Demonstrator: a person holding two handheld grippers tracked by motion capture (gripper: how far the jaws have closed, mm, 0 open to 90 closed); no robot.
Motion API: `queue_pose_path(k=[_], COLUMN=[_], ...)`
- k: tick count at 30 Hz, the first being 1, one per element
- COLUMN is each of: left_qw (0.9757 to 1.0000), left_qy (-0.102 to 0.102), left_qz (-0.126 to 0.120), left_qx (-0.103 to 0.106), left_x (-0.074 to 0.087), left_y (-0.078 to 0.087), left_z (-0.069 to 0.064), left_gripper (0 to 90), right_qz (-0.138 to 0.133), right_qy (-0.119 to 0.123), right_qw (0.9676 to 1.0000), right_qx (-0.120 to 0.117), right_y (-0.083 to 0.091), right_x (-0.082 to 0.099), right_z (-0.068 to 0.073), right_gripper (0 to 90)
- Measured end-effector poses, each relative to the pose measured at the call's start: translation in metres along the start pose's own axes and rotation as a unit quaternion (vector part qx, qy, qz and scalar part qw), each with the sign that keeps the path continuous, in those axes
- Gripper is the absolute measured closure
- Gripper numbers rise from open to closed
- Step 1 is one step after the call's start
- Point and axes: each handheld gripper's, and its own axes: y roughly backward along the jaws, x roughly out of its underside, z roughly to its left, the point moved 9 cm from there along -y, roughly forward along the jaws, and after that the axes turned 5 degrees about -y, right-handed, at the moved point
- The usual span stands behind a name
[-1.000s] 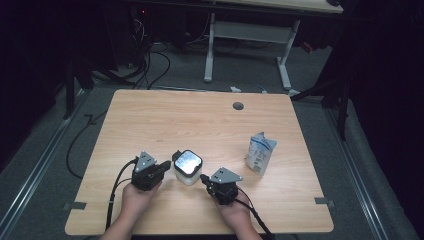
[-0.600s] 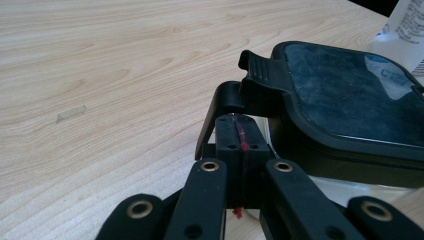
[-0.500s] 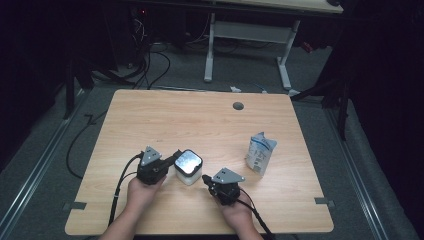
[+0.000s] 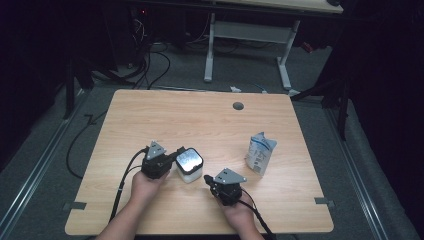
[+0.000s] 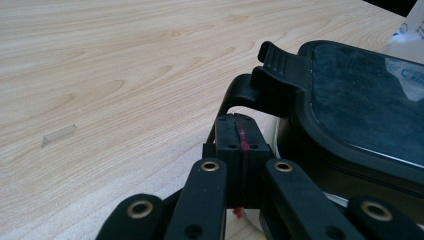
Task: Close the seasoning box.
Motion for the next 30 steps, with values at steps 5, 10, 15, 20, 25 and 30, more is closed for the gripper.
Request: queue_pose_path(k=[5, 10, 15, 20, 25, 30], left_qw=[0.9999, 0.9982, 0.9956, 0.9933, 0.9936, 0.9939], left_qy=[-0.006, 0.001, 0.005, 0.01, 0.029, 0.028], left_qz=[-0.01, -0.015, 0.007, -0.006, -0.01, -0.011], left_qx=[-0.013, -0.059, -0.093, -0.115, -0.109, -0.107], left_x=[0.009, 0.031, 0.059, 0.074, 0.079, 0.079], left_y=[0.024, 0.069, 0.101, 0.119, 0.121, 0.121], left_z=[0.008, 0.035, 0.055, 0.062, 0.067, 0.067], left_gripper=[80.9, 70.7, 54.7, 47.6, 45.4, 43.8], right_qz=[0.0, -0.008, -0.009, -0.001, 0.004, 0.0], right_qy=[-0.001, -0.011, -0.013, -0.019, -0.02, -0.015], right_qw=[1.0, 0.9998, 0.9994, 0.9989, 0.9989, 0.9992], right_qx=[0.003, 0.013, 0.031, 0.042, 0.043, 0.037], right_y=[0.0, -0.003, -0.011, -0.025, -0.033, -0.033], right_x=[0.0, -0.003, -0.013, -0.021, -0.026, -0.027], right_z=[-0.003, -0.008, -0.02, -0.03, -0.031, -0.024], right_gripper=[89.4, 90.0, 90.0, 89.9, 89.8, 89.8])
